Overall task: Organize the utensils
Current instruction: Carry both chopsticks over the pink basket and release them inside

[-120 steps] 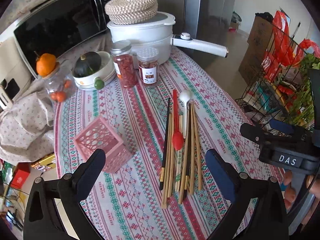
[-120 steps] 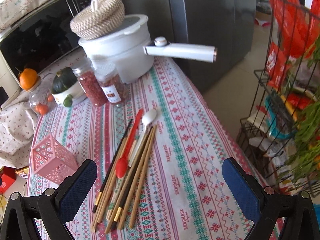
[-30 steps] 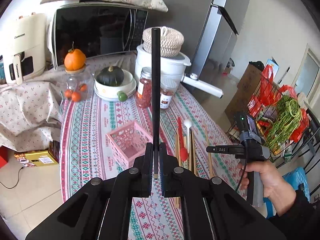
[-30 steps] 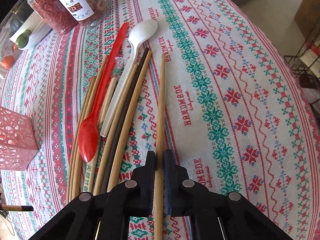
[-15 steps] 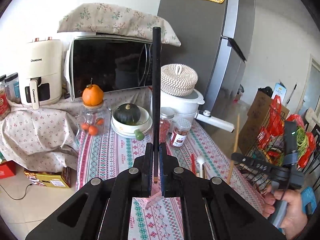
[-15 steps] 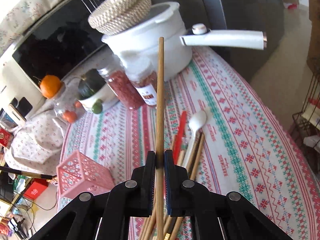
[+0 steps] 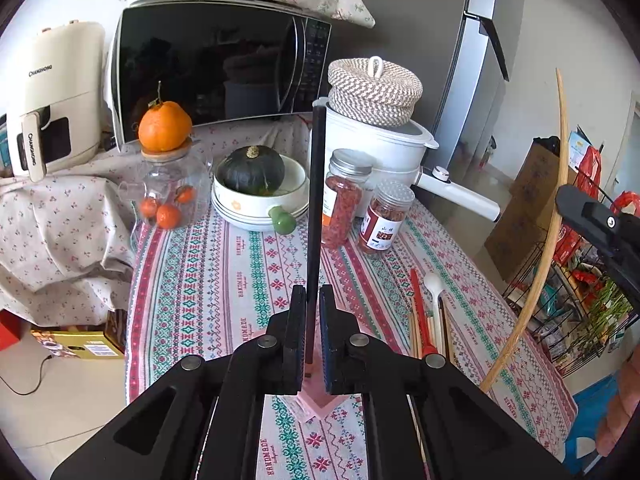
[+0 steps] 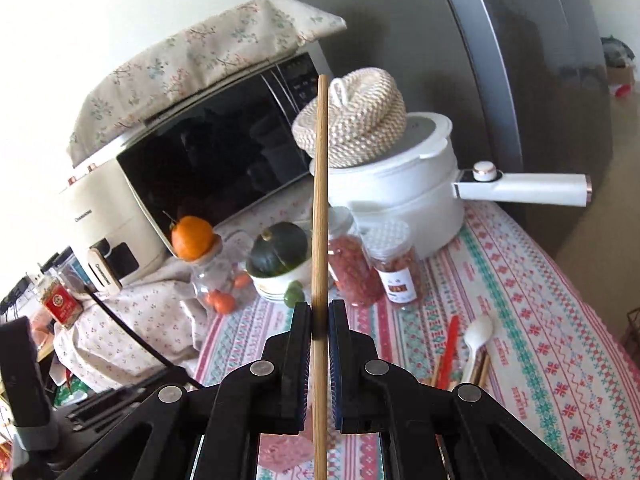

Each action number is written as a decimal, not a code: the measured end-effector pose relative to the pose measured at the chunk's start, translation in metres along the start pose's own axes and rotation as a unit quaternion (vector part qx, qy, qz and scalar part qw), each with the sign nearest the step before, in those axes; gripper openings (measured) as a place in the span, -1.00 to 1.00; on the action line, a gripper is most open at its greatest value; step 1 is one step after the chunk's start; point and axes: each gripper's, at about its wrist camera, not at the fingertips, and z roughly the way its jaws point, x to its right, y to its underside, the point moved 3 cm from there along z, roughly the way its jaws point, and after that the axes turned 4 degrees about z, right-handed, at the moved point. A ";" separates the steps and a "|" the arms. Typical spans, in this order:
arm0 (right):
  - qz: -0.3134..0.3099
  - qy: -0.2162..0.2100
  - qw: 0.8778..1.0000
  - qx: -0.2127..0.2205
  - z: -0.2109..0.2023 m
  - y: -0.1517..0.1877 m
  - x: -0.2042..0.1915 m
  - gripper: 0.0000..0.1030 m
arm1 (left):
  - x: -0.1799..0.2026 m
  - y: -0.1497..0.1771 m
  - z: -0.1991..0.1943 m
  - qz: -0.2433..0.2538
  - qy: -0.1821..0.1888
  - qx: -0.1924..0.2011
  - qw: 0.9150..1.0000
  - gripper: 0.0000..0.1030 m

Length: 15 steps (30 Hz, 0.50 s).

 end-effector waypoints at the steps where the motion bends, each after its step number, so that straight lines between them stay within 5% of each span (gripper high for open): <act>1: -0.001 -0.008 1.000 0.007 0.001 0.000 -0.006 -0.91 | -0.001 0.000 0.000 -0.005 0.001 -0.003 1.000 -0.85; 4: -0.005 -0.028 0.999 0.023 0.004 0.001 -0.020 -0.90 | -0.004 0.000 -0.006 -0.019 0.004 -0.005 1.000 -0.66; 9: -0.005 -0.047 0.998 0.033 0.015 0.005 -0.035 -0.90 | -0.017 0.004 -0.026 -0.035 -0.002 -0.004 0.999 0.05; 15: -0.014 -0.053 0.997 0.055 0.028 0.006 -0.046 -0.90 | -0.033 0.015 -0.045 -0.043 -0.003 -0.014 0.999 0.33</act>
